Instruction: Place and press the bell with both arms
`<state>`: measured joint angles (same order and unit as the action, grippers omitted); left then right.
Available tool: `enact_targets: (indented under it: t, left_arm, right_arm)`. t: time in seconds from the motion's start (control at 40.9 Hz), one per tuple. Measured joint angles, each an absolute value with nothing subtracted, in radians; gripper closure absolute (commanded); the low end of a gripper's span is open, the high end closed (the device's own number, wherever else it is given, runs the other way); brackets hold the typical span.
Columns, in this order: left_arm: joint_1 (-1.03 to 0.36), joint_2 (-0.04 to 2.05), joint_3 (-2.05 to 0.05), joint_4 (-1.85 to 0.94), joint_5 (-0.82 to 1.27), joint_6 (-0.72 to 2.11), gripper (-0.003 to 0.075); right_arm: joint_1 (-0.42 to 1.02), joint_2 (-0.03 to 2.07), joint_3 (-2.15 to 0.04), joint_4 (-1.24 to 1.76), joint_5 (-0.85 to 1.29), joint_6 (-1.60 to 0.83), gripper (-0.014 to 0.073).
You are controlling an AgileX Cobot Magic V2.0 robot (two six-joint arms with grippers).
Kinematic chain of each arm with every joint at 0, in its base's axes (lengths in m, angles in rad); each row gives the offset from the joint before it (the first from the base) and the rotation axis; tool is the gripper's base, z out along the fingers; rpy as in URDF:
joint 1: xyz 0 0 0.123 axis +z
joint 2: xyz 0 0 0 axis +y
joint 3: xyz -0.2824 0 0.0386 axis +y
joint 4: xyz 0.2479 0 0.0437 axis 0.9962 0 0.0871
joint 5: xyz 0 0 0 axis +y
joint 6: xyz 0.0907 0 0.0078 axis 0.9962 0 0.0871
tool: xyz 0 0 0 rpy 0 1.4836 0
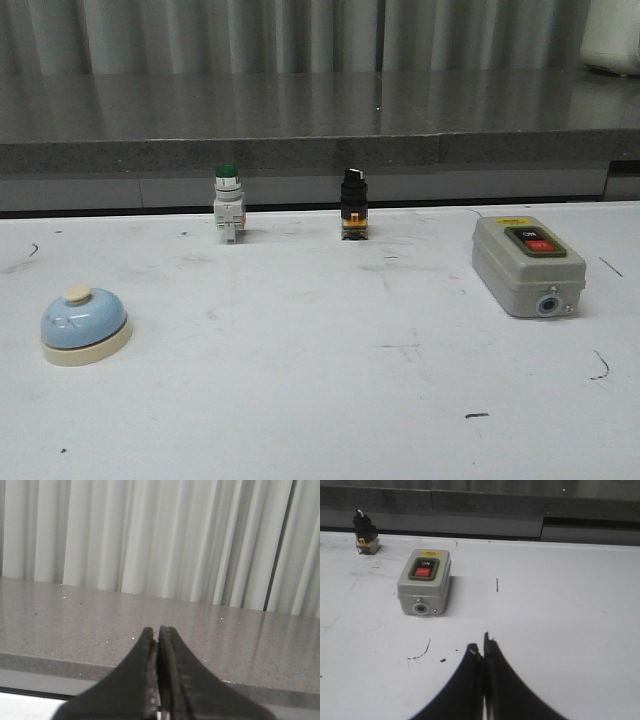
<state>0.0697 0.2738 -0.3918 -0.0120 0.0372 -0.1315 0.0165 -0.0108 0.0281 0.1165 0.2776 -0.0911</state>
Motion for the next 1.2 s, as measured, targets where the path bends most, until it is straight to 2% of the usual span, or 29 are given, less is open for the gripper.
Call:
enact_targets:
  t: [0.098,0.147,0.22,0.367,0.465,0.587,0.758,1.199]
  left_arm:
    - [0.070,0.281,-0.392,-0.012,0.026,-0.131,0.0729]
    - [0.070,0.294,-0.392,-0.012,0.020,-0.131,0.0686]
    - [0.070,0.315,-0.392,-0.012,0.016,-0.131,0.0582]
    - [0.070,0.364,-0.392,-0.012,0.000,-0.131,0.0227]
    - [0.070,0.385,-0.392,-0.014,-0.019,-0.131,0.0107]
    - [0.067,0.413,-0.394,-0.049,0.000,-0.131,0.0103]
    - [-0.007,0.539,-0.456,-0.056,0.146,-0.131,0.0103]
    - [-0.323,1.133,-0.756,-0.017,0.517,-0.131,0.0103]
  right_arm:
    - [0.017,-0.011,0.028,0.117,0.278,-0.091,0.0661]
    - [0.017,-0.011,0.028,0.117,0.278,-0.091,0.0661]
    - [0.017,-0.011,0.028,0.117,0.278,-0.091,0.0661]
    - [0.017,-0.011,0.028,0.117,0.278,-0.091,0.0661]
    - [0.017,-0.011,0.028,0.117,0.278,-0.091,0.0661]
    - [0.017,-0.011,0.028,0.117,0.278,-0.091,0.0661]
    - [0.017,-0.011,0.028,0.117,0.278,-0.091,0.0661]
    - [0.017,-0.011,0.028,0.117,0.278,-0.091,0.0661]
